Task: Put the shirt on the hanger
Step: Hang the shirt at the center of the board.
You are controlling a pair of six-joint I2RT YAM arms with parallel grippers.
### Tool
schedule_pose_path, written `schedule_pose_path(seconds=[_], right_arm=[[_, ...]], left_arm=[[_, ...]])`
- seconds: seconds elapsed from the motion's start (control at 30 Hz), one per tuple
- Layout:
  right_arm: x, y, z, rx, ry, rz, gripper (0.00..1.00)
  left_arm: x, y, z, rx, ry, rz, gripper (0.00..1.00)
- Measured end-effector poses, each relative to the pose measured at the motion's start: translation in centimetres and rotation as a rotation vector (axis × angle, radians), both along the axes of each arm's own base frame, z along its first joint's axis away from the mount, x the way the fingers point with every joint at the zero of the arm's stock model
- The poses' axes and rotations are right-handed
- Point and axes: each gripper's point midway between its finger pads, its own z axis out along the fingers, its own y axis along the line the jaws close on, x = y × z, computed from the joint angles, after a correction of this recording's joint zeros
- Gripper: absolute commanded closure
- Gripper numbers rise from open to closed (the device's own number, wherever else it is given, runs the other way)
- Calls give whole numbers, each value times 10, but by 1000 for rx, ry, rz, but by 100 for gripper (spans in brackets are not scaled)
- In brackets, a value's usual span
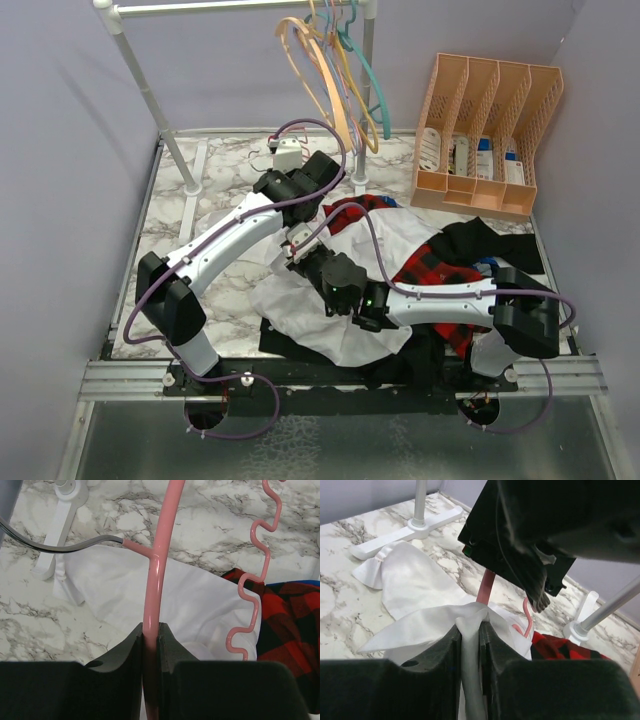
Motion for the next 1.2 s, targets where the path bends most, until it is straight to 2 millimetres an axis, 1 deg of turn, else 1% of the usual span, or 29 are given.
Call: schedule_pose_path(seconds=[0.07, 0.13, 0.17, 0.27, 0.33, 0.37, 0.47, 0.53, 0.57, 0.67, 0.7, 0.73, 0.8, 0.9, 0.93, 0.97, 1.07, 1.2], right_arm=[[0, 0, -3, 7, 19, 1, 61], [-1, 2, -5, 5, 34, 5, 54], [-1, 3, -6, 7, 40, 7, 52], [0, 6, -7, 7, 46, 6, 52], [1, 8, -6, 12, 45, 5, 56], [1, 10, -5, 14, 43, 3, 60], [6, 10, -4, 11, 24, -21, 77], [10, 10, -3, 8, 5, -53, 86], [13, 9, -1, 12, -3, -72, 88], [18, 10, -2, 8, -25, -114, 89], [18, 8, -2, 3, -28, -122, 88], [18, 9, -1, 8, -31, -125, 85], [19, 8, -1, 7, -34, -130, 69], [17, 9, -4, 5, -29, -116, 55], [16, 9, -4, 2, -27, -108, 53], [15, 11, -5, 6, -20, -93, 51], [12, 13, -6, 6, -9, -70, 52], [12, 13, -7, 7, -6, -71, 60]], left_arm=[[0, 0, 0, -3, 1, 0, 100], [1, 0, 0, -4, 1, 1, 100], [1, 0, 0, -6, 0, 1, 100], [1, 0, 1, -7, -1, 1, 100], [1, 0, 1, -7, -1, 1, 100], [1, 0, 1, -7, 0, 1, 100], [1, 1, 1, -6, 0, 2, 100], [2, 2, 1, -2, 2, 4, 100], [2, 3, 1, 1, 2, 5, 100], [4, 6, 1, 0, -1, 14, 100], [5, 7, 1, -1, -2, 15, 100], [5, 6, 1, -4, -4, 15, 100], [6, 5, 2, -7, -7, 14, 100], [6, 4, 1, -11, -4, 11, 100], [5, 4, 1, -13, -2, 9, 100], [5, 3, 1, -15, 0, 7, 100], [5, 2, 0, -18, 2, 3, 100], [4, 1, 0, -21, 5, 0, 100]])
